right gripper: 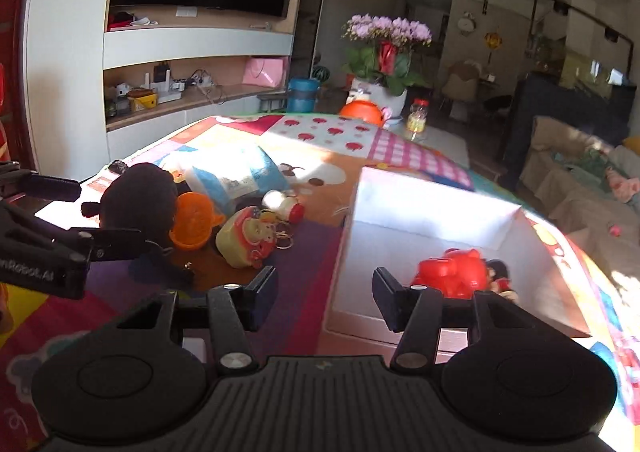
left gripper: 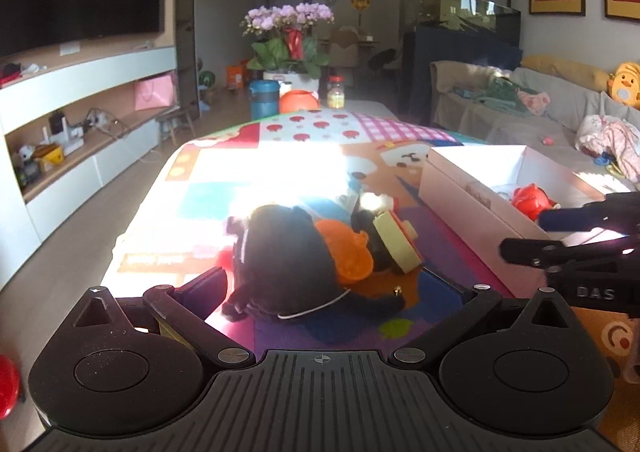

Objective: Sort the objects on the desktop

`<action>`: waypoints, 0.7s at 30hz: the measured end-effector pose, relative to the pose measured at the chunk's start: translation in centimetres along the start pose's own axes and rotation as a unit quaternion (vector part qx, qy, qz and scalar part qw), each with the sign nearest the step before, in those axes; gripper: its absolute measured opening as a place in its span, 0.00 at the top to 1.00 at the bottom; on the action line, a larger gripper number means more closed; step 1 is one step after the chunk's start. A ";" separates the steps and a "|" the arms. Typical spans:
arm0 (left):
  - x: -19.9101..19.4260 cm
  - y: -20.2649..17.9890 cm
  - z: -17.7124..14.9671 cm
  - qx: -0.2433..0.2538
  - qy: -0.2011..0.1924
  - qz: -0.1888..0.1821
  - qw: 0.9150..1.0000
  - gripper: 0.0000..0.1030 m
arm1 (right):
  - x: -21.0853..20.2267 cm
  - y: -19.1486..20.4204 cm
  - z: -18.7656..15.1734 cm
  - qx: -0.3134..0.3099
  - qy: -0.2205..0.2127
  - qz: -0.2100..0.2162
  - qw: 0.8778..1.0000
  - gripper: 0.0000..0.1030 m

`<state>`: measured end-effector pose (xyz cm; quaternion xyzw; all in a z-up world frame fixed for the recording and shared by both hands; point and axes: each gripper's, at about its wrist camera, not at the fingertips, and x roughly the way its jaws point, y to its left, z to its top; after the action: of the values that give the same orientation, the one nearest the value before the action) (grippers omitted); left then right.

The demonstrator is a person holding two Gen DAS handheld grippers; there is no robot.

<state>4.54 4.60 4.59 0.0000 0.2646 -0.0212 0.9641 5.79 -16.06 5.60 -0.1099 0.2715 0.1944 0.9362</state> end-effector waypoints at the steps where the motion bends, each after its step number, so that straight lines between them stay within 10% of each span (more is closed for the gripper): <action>1: 0.0 0.3 -0.1 -0.005 0.003 0.002 1.000 0.00 | 0.9 0.1 0.3 0.012 0.011 0.022 1.000 0.38; 6: 1.1 3.5 -0.7 -0.064 0.031 0.029 0.997 0.00 | 1.6 1.4 1.1 0.054 0.001 0.095 0.994 0.45; 11: 1.7 4.0 0.1 -0.062 0.018 0.026 0.998 0.00 | -4.0 4.6 -1.8 -0.045 -0.049 0.058 0.996 0.46; 17: 5.3 2.4 1.1 -0.058 0.039 0.035 0.997 0.00 | -4.0 7.5 -6.2 -0.113 0.030 0.053 0.992 0.46; 21: 6.0 2.0 0.9 -0.043 0.044 0.059 0.996 0.06 | -5.1 6.0 -5.4 -0.038 0.043 0.101 0.993 0.53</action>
<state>10.27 6.37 2.26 -0.0249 0.3074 0.0470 0.9501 -3.26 -13.86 3.40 -0.1254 0.3134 0.2932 0.8944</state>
